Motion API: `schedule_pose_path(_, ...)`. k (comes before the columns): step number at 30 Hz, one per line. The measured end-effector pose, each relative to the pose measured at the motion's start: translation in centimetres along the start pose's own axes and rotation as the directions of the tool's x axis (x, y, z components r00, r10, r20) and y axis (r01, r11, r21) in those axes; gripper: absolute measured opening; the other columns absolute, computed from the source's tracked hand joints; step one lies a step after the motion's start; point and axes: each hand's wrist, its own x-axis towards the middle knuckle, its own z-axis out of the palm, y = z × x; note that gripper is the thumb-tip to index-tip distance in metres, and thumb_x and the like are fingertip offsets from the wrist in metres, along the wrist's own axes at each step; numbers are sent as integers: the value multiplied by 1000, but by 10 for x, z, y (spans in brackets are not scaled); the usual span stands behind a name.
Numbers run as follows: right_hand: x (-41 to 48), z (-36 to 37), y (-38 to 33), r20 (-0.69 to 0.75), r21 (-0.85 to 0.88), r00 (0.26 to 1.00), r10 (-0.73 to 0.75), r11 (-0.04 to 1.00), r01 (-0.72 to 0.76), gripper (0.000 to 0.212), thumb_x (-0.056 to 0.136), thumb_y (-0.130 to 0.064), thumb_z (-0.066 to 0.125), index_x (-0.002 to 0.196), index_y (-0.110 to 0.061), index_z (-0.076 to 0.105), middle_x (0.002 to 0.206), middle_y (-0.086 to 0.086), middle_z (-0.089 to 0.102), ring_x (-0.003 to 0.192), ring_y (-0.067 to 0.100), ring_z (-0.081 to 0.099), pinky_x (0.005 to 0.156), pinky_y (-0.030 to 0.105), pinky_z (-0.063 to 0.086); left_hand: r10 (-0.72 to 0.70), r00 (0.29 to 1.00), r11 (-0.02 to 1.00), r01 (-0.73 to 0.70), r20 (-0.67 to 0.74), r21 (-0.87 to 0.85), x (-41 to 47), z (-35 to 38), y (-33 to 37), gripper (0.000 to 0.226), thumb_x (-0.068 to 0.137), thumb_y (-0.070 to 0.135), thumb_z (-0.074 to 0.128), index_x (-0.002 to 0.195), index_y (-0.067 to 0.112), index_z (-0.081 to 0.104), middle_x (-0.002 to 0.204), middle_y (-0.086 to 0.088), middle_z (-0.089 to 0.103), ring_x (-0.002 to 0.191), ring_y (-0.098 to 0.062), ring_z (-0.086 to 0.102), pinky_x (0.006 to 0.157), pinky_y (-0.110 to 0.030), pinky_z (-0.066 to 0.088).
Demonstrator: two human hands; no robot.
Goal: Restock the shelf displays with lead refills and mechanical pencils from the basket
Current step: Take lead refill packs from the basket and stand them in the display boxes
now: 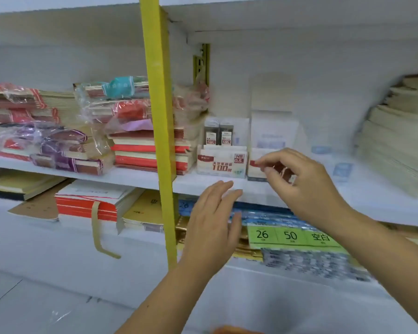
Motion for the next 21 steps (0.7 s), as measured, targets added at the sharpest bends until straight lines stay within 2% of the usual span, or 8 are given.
schedule_pose_path(3,-66,8,17,121,99,979,165,979,-177,16,91,-13,62,94,-27,69,88,-16,66,76,2,58,67,11,41,0,972,998,13,235,-55,-51,16,6,35,96,17,57,130,15,61,136,-3,58,128,-21,49,109,-28,32)
schedule_pose_path(5,-114,24,40,248,70,915,317,937,-343,18,92,-15,61,91,-32,66,86,-15,66,76,2,58,68,15,44,-57,886,994,94,460,-58,-95,32,1,37,99,18,56,136,17,57,142,-2,53,132,-20,44,109,-28,31)
schedule_pose_path(9,-218,70,96,496,-49,623,605,736,-676,17,96,-16,56,103,-28,65,100,-8,63,91,18,61,81,38,51,-298,654,936,343,695,78,-187,75,-22,45,103,25,51,147,17,43,152,-5,41,139,-23,37,113,-30,27)
schedule_pose_path(12,-288,105,125,563,-190,424,709,611,-768,18,95,-18,54,110,-22,63,108,-10,63,98,17,60,85,33,49,-502,467,800,570,728,187,-240,104,-32,48,101,26,56,146,14,44,148,-10,45,135,-27,43,111,-33,32)
schedule_pose_path(14,-325,124,137,570,-302,342,747,578,-758,22,93,-19,55,113,-22,65,111,-7,63,100,16,61,85,32,49,-564,328,723,640,758,261,-270,120,-34,53,99,30,60,148,16,43,147,-10,46,134,-26,45,111,-34,35)
schedule_pose_path(16,-352,140,144,575,-338,334,747,589,-734,21,91,-16,56,108,-22,67,91,-10,61,84,13,61,68,27,44,-562,245,695,657,790,291,-296,132,-37,56,97,32,63,147,16,44,147,-9,47,133,-26,47,110,-37,38)
schedule_pose_path(18,-369,155,150,567,-327,370,735,614,-718,19,89,-13,58,102,-26,65,75,-10,53,68,10,51,61,29,37,-564,218,685,662,797,303,-314,141,-41,54,95,31,66,143,15,47,145,-8,50,130,-26,49,108,-36,38)
schedule_pose_path(21,-386,176,160,539,-453,366,759,627,-633,37,90,-21,59,126,-26,56,110,-1,61,103,23,50,85,33,42,-587,217,662,683,780,308,-326,154,-47,54,93,28,69,141,13,50,142,-7,53,128,-26,50,106,-32,37)
